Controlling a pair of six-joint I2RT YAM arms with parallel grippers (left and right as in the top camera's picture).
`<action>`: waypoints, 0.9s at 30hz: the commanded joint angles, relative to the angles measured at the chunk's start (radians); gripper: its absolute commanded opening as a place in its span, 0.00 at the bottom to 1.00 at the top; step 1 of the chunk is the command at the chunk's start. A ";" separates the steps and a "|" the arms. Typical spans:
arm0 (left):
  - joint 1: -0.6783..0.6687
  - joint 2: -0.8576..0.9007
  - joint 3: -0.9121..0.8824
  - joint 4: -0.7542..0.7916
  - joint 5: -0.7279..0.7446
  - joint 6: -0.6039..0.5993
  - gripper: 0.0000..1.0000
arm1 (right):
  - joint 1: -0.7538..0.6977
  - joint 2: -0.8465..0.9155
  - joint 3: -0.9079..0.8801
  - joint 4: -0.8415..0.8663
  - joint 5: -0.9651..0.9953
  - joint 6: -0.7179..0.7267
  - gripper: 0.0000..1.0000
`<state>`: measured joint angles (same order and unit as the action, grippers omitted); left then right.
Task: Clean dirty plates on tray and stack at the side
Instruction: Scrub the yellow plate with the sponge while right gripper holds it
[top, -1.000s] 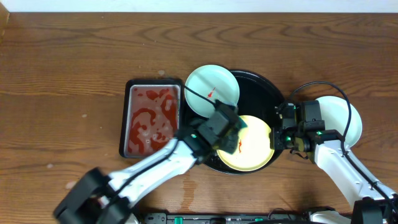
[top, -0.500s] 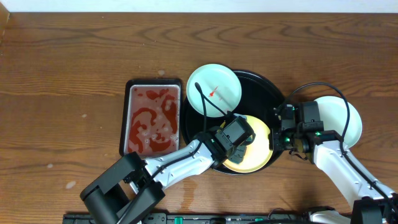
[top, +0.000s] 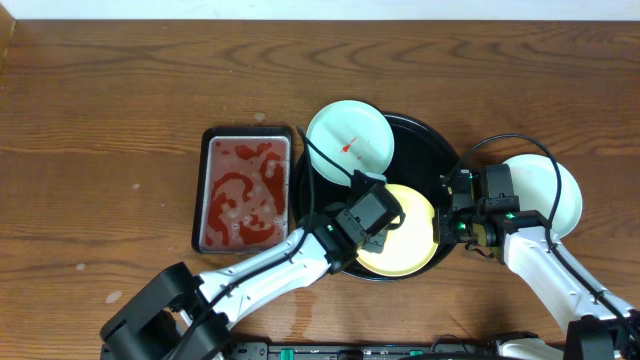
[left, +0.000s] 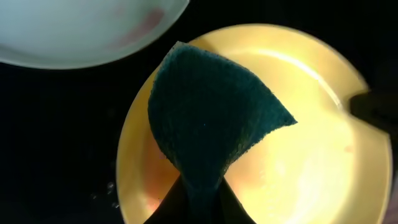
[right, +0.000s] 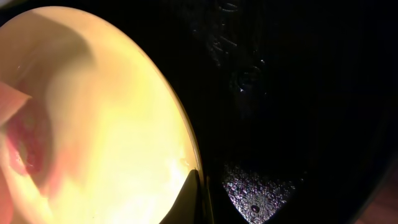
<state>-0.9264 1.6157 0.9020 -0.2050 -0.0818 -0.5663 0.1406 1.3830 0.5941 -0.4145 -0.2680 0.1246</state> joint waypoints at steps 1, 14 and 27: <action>0.004 0.013 -0.014 0.042 0.050 -0.042 0.08 | -0.002 -0.002 -0.005 0.003 0.017 -0.006 0.01; 0.000 0.122 -0.014 0.040 0.032 -0.003 0.08 | -0.002 -0.002 -0.005 0.003 0.017 -0.006 0.01; 0.058 -0.041 -0.013 -0.051 0.030 -0.003 0.08 | -0.002 -0.002 -0.005 0.003 0.018 -0.006 0.01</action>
<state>-0.8776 1.6722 0.8970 -0.2440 -0.0433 -0.5938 0.1410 1.3830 0.5930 -0.4141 -0.2844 0.1246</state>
